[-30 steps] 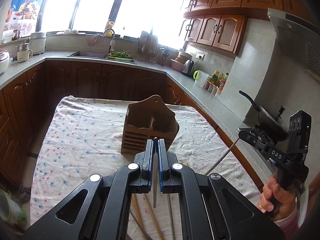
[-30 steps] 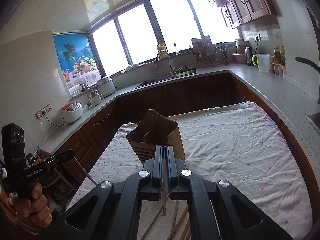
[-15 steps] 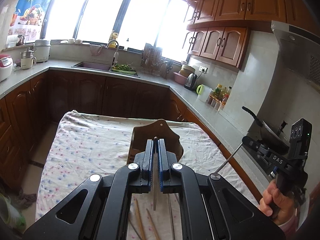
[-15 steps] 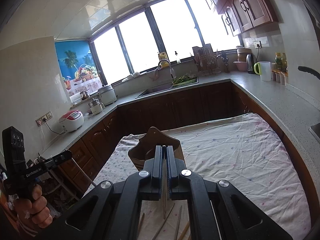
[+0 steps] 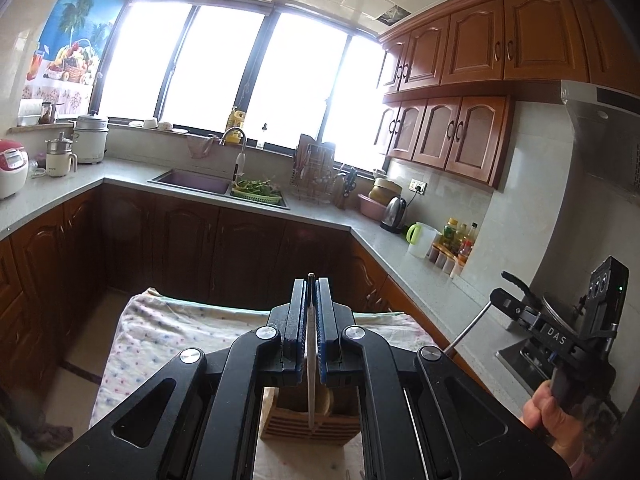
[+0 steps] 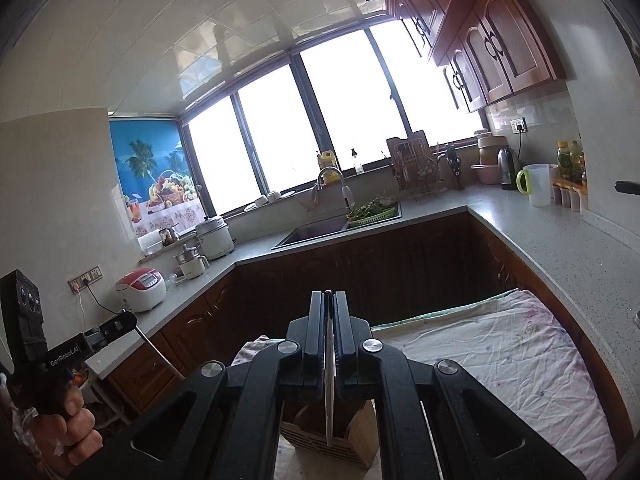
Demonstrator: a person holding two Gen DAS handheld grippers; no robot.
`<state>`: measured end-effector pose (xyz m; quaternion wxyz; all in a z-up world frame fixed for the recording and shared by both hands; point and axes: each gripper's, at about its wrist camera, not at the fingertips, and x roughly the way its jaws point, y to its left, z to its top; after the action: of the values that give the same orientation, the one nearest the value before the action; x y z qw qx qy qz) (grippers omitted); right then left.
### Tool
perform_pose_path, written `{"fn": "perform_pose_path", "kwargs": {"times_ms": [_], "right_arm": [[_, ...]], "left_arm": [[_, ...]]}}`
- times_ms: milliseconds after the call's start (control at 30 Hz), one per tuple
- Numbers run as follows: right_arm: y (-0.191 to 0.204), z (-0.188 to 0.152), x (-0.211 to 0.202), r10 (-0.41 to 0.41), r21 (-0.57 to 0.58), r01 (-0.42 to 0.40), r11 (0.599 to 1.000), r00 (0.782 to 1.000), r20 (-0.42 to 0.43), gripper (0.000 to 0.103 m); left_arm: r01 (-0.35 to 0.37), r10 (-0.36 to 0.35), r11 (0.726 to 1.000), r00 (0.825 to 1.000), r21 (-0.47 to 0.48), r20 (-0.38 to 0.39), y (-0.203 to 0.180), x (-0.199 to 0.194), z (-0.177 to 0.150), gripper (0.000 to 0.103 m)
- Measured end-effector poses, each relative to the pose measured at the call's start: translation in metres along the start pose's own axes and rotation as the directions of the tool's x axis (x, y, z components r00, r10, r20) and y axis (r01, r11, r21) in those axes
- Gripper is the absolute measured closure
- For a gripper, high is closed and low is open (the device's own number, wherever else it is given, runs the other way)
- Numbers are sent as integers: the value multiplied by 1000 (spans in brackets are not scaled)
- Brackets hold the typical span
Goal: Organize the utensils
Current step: 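Carry both held steel chopsticks to the wooden holder and lower them into it, then open both tools to release the chopsticks in the holder and withdraw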
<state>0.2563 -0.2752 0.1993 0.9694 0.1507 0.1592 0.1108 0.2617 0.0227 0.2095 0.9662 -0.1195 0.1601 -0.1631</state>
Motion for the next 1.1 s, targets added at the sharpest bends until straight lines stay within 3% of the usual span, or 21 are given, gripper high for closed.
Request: {"fn": "perform_pose_path", "kwargs": {"times_ms": [167, 433, 800, 1100], "right_arm": [[-4, -11, 35, -21, -6, 21, 1000, 1000, -18, 99], [-25, -50, 70, -23, 61, 26, 998, 999, -42, 99], [-37, -79, 92, -40, 98, 48, 994, 996, -82, 99], [-43, -78, 94, -39, 100, 49, 994, 994, -101, 98]], "left_arm": [[-27, 28, 999, 999, -34, 33, 15, 36, -4, 100], [-78, 76, 992, 997, -94, -23, 35, 86, -43, 100], [-92, 84, 992, 992, -90, -92, 32, 114, -76, 99], [-93, 85, 993, 990, -69, -113, 31, 119, -74, 99]]}}
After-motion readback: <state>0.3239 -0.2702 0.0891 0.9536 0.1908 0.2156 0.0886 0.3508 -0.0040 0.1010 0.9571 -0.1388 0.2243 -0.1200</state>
